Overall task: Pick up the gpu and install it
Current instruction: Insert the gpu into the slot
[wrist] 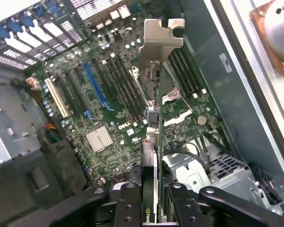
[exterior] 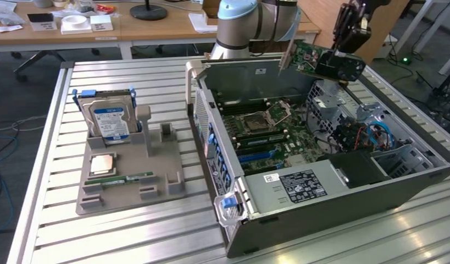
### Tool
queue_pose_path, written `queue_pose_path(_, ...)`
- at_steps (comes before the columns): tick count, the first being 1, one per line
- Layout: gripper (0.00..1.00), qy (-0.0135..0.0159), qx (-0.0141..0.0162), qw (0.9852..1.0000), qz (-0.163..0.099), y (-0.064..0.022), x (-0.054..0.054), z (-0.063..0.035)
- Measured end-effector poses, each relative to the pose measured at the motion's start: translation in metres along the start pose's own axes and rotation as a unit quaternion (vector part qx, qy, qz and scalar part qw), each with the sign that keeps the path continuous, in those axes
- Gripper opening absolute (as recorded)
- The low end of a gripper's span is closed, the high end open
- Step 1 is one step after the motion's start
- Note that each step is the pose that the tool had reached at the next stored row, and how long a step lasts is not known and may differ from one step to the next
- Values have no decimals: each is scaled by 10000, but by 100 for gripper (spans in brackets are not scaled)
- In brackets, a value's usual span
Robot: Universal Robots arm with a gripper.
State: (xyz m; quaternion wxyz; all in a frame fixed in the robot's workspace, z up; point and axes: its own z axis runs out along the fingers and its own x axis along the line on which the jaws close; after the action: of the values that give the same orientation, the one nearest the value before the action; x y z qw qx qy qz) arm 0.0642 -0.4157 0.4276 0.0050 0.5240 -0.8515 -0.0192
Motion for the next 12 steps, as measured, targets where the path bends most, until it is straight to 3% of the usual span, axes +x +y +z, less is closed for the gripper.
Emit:
queue_pose_path(6, 26, 27, -3, 9985, -547, 0, 0, 1)
queue_pose_path(12, 26, 52, -7, 9940, -1089, 0, 0, 2)
